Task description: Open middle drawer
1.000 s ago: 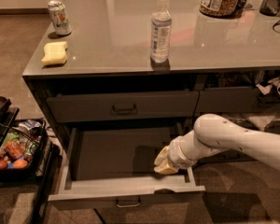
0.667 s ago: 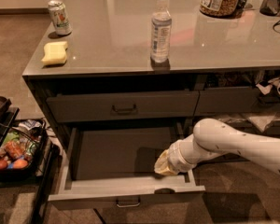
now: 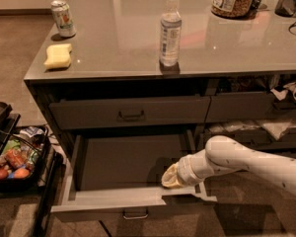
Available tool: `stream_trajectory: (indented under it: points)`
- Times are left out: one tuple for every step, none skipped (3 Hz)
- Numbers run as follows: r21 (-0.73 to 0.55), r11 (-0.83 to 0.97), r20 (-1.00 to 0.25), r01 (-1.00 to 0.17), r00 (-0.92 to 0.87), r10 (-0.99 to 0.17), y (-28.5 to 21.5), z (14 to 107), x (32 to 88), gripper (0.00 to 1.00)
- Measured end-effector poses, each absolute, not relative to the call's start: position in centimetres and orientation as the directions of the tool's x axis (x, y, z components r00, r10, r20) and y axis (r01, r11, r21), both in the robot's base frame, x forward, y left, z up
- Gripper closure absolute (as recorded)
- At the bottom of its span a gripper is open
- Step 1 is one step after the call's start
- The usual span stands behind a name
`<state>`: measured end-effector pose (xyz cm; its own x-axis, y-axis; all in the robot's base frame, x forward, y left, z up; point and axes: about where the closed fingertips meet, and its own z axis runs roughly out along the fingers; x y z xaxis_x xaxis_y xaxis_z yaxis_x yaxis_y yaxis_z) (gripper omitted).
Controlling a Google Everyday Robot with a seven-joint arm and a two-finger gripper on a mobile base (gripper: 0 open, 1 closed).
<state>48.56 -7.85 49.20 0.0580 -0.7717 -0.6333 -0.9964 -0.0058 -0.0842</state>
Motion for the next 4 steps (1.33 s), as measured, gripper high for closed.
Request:
stream_trajectory:
  points:
    - [-0.096, -0.034, -0.662, -0.995, 0.09, -0.744, -7.4, 47.0, 49.0, 1.0]
    - [-0.118, -0.047, -0.652, -0.992, 0.113, -0.75, -6.6, 45.2, 49.4, 1.0]
    - [-0.11, -0.05, -0.642, -0.993, 0.109, -0.759, -5.9, 42.3, 50.0, 1.0]
    - [-0.095, -0.056, -0.633, -0.994, 0.104, -0.767, -5.4, 39.8, 50.8, 1.0]
